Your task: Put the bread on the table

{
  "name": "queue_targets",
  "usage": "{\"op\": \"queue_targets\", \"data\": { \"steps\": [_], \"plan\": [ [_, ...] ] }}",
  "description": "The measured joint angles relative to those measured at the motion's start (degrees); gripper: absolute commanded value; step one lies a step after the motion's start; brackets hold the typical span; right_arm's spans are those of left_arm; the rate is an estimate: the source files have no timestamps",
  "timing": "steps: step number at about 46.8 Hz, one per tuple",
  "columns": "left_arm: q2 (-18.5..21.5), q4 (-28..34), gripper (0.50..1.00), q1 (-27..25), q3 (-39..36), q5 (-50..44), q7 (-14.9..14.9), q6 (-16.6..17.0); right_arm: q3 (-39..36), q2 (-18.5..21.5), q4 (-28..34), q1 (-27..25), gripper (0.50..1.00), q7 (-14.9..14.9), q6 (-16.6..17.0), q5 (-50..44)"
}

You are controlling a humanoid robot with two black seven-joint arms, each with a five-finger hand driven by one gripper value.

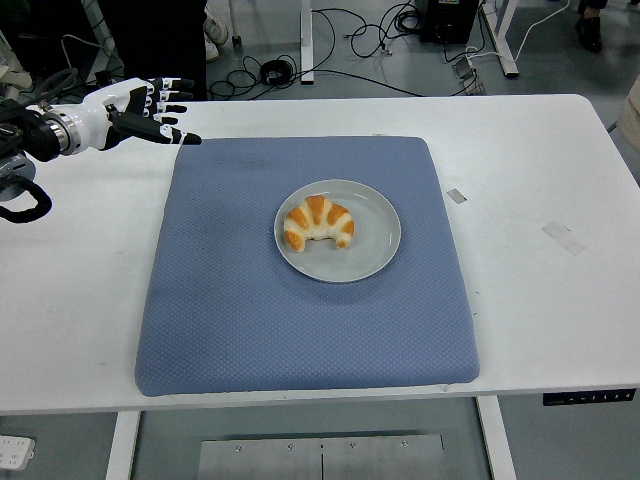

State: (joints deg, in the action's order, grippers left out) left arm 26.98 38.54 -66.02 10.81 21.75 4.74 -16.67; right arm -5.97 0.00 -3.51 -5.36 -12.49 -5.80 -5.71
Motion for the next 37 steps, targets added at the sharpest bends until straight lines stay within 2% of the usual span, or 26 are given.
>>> {"op": "queue_targets", "data": {
  "steps": [37],
  "plan": [
    [-0.50,-0.23,0.972,-1.46,1.33,0.56,-0.01,0.68,0.00,0.00,0.00,0.00,1.000,0.00,0.00,0.00]
  ]
}}
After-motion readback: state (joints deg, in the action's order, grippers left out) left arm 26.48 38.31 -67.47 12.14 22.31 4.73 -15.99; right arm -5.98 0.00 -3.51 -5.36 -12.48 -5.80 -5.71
